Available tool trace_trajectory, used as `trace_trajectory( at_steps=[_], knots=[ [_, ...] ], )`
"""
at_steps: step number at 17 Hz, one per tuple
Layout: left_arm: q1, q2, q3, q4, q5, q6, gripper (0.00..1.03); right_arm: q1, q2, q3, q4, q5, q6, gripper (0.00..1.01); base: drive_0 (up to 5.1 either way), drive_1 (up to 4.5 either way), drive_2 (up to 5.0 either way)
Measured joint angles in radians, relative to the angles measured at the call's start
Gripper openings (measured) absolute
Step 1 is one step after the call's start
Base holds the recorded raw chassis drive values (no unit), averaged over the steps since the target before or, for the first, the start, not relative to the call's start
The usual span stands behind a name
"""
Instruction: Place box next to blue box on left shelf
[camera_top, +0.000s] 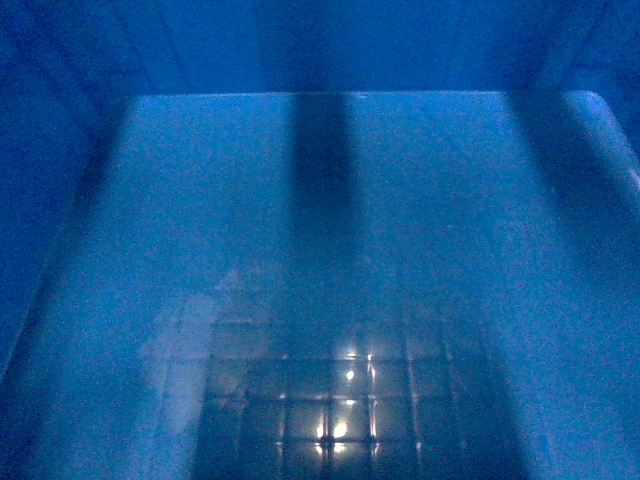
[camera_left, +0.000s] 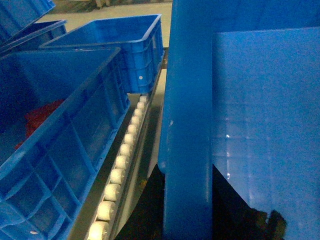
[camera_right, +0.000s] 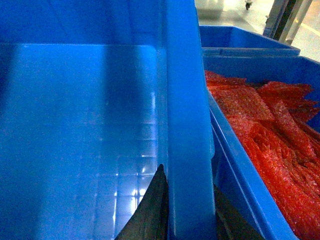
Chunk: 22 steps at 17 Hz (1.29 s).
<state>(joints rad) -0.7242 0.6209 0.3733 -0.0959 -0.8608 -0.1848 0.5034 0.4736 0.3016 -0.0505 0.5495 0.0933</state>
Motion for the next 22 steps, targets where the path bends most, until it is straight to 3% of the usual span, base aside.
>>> trace_trajectory(
  at_steps=[11,12,13,16,18,19,22],
  knots=[
    [0.0,0.001,0.0,0.007,-0.008,0.003,0.15,0.0,0.0,0.0,0.001,0.003,-0.001,0.1,0.0,0.0,0.0],
    [-0.027,0.022,-0.017,0.082,-0.08,0.043,0.15,0.053,0.031,0.0,0.049,0.119,-0.028,0.1,0.0,0.0,0.0],
    [-0.024,0.019,-0.017,0.096,-0.098,0.064,0.15,0.064,0.035,0.0,0.055,0.155,-0.039,0.11,0.0,0.0,0.0],
    [-0.005,0.014,-0.018,0.098,-0.091,0.084,0.15,0.075,0.045,0.0,0.057,0.178,-0.04,0.11,0.0,0.0,0.0],
    [0.078,0.038,-0.017,0.097,-0.016,0.107,0.15,0.068,0.127,0.019,0.035,0.14,-0.002,0.11,0.0,0.0,0.0],
    [0.132,0.063,-0.016,0.096,0.039,0.113,0.15,0.049,0.188,0.034,0.027,0.086,0.035,0.11,0.0,0.0,0.0],
    [0.316,0.183,-0.014,0.147,0.215,0.148,0.15,0.032,0.361,0.042,0.115,0.021,0.066,0.11,0.0,0.0,0.0]
  ],
)
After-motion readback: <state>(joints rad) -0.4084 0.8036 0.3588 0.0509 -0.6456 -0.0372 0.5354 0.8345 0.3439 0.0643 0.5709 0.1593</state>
